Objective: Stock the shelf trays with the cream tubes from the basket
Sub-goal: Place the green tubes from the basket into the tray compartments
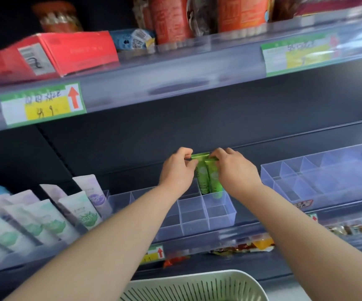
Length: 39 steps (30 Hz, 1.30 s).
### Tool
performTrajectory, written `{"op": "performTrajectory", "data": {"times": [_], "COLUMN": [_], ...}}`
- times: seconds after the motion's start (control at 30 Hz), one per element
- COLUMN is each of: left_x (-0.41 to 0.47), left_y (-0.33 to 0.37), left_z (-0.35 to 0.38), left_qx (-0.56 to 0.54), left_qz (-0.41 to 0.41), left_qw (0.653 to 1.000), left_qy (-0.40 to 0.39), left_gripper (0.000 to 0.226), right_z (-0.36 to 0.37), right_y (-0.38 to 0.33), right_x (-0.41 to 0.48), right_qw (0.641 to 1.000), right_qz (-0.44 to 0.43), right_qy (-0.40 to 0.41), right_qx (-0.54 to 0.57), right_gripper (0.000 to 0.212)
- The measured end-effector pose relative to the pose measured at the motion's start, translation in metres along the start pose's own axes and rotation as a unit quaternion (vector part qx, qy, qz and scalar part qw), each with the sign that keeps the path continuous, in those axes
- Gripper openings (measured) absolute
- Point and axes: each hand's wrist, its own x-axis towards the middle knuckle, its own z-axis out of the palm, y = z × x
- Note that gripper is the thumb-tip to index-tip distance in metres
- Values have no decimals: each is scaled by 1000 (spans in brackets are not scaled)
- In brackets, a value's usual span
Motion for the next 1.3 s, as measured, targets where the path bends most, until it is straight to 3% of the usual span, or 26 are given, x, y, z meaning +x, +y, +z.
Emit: {"op": "performTrajectory", "data": {"times": [0.2,0.37,0.53,0.67,0.8,0.93,1.03,1.17,1.3], "left_x": [-26,-68,-130,-186,-231,-263,-277,-287,-286], "left_y": [1,-9,-35,-74,-117,-156,-174,-183,-175], "left_z": [-14,-19,-18,-9,10,30,41,53,62], "left_qx": [12,-7,-74,-76,-35,67,128,167,189], "left_qz": [13,78,116,99,17,-70,-124,-144,-135], "left_qw": [1000,996,989,992,997,979,954,936,924], "left_qy": [17,52,52,-2,-67,-182,-242,-273,-303], "left_gripper": [26,22,24,30,28,24,25,26,34], "right_z": [-7,-9,14,50,86,114,125,133,126], "right_y": [-9,-20,-27,-28,-23,-17,-11,-4,0], "right_x": [-25,-73,-140,-187,-216,-236,-247,-256,-249], "right_qw": [998,992,993,998,987,931,884,839,839], "right_qz": [3,-26,-57,-64,-71,-35,-64,-98,-107], "right_qy": [61,119,102,13,-146,-362,-460,-531,-530], "right_qx": [-24,-36,-26,-18,-12,-24,-53,-64,-63], "right_gripper": [35,40,40,34,35,49,65,70,39]}}
